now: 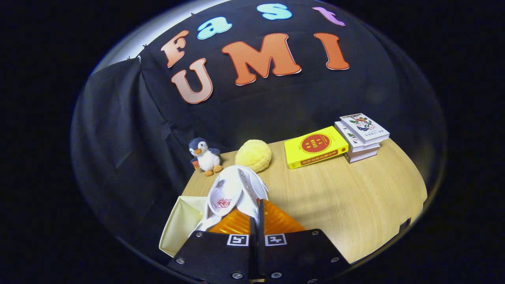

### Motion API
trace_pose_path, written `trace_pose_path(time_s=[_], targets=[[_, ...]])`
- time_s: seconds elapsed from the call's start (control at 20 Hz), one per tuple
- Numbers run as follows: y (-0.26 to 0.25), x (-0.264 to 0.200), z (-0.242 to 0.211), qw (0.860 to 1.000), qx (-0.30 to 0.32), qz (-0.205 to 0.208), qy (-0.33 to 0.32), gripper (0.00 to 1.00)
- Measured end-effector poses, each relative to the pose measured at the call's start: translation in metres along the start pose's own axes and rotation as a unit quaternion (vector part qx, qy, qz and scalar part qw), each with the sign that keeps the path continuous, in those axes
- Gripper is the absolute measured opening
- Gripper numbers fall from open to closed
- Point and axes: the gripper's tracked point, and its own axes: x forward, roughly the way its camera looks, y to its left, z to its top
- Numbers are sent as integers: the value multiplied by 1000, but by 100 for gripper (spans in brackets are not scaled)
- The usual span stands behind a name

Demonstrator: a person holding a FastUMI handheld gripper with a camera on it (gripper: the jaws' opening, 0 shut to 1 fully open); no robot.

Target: Open the storage box then place both shoes into the box .Put the left shoe in first, then the right shoe, with the right side of both shoes facing outward in a uniform manner.

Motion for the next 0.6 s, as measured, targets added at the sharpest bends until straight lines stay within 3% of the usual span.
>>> trace_pose_path(time_s=[0.25,0.6], targets=[[64,10,-40,999,-2,14,35,1],[94,30,-80,997,-11,-20,75,1]])
